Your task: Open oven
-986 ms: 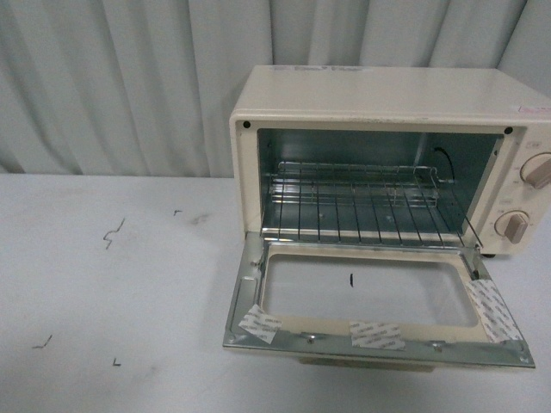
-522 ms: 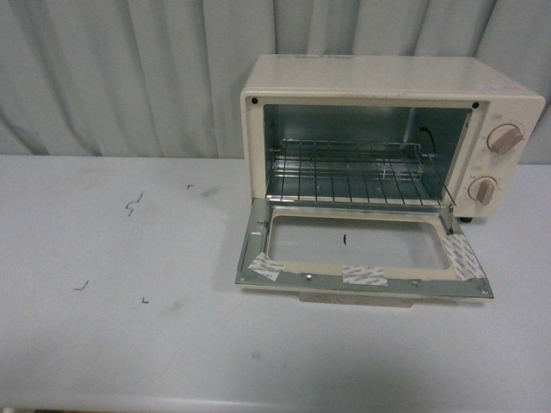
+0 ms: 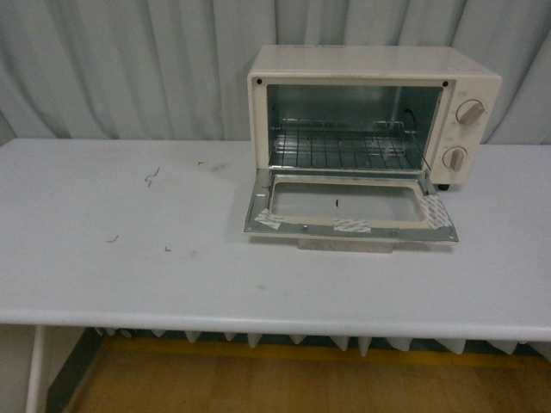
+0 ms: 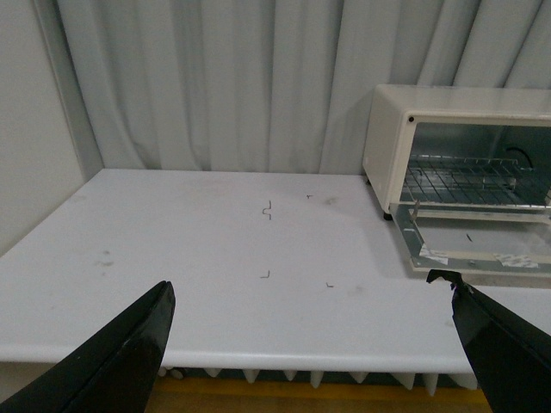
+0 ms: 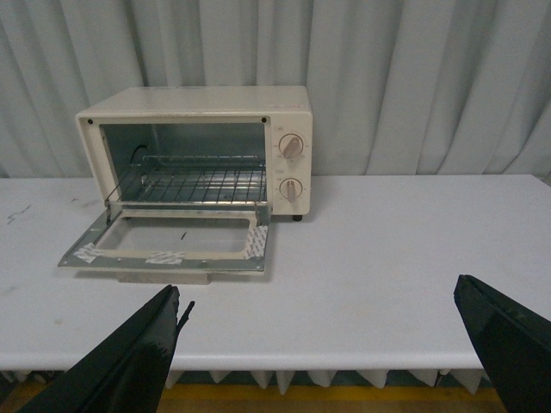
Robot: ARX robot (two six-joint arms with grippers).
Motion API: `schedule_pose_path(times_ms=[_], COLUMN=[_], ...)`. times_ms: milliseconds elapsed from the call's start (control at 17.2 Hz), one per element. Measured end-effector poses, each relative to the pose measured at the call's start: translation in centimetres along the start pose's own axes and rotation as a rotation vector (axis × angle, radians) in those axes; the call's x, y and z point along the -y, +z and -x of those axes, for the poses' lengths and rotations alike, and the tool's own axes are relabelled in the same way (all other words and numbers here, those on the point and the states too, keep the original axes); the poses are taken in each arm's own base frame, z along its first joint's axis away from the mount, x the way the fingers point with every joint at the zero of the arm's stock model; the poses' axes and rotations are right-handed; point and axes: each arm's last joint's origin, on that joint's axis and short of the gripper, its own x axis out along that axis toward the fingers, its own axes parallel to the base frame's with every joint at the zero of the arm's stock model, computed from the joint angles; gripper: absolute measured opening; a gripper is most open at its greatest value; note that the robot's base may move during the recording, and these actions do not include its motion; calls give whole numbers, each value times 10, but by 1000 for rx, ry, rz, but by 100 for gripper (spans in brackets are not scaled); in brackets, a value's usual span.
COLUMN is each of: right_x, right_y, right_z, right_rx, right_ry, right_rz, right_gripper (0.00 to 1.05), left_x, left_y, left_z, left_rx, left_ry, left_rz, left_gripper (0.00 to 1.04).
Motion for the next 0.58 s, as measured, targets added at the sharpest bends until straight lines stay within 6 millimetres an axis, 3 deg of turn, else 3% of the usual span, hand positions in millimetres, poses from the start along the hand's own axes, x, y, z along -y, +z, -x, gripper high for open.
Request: schedule_pose_path(times_ms=[580], right_x=[0], right_y=[0], right_z=[0], right_rx=[2], right_ry=[0], right_rz=[0], right_gripper=[98], left_x=[0], left_y=[0], left_z=[0], left_rx=[1], left_ry=[0], left_rz=[0], left_gripper=[98])
